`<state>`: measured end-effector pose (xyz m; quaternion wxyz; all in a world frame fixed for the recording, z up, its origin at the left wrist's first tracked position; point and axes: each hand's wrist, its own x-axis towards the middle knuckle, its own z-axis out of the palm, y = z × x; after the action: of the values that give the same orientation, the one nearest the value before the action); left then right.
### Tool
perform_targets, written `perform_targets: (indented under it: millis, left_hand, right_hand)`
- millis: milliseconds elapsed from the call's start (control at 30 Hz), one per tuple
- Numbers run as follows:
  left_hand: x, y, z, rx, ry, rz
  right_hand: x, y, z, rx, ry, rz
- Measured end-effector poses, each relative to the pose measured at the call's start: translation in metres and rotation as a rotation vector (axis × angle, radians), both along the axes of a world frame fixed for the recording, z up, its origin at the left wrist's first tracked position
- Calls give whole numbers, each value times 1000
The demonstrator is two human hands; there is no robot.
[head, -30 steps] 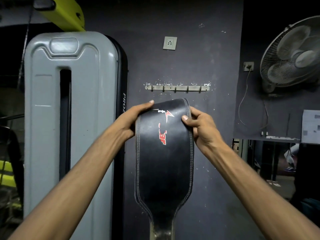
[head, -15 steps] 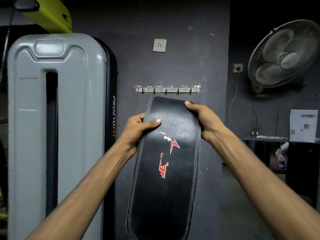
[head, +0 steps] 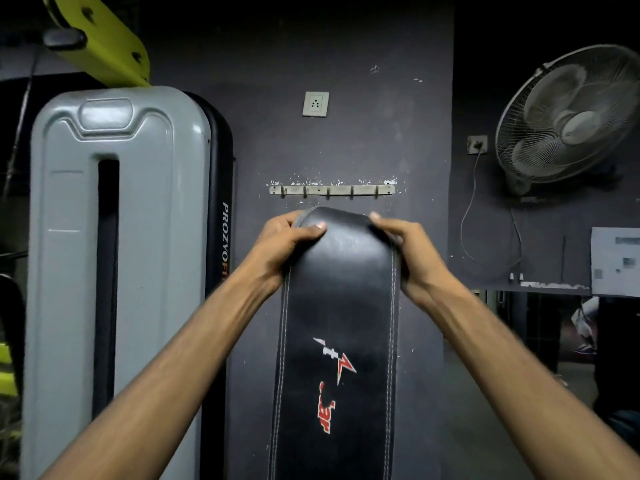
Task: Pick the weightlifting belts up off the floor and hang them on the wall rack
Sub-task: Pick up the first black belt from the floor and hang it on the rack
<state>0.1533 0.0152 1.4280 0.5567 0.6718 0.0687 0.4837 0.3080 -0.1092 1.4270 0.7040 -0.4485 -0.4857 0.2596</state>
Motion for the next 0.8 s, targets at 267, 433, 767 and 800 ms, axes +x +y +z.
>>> perform_targets:
  millis: [267,433,767,800]
  left_hand:
    - [17,-11,-24,-10,-26,-45]
    - [38,-12,1,-257,213,-104]
    - [88,31,-18,28,122,18]
    - [89,34,-23,79,108,13]
  right_hand:
    - [23,4,12,-8,-87,-85]
    - [38,6,-17,129,-192,-136]
    - [64,27,-25,-52,-124,-112]
    - [65,35,-19,-67,-94,-106]
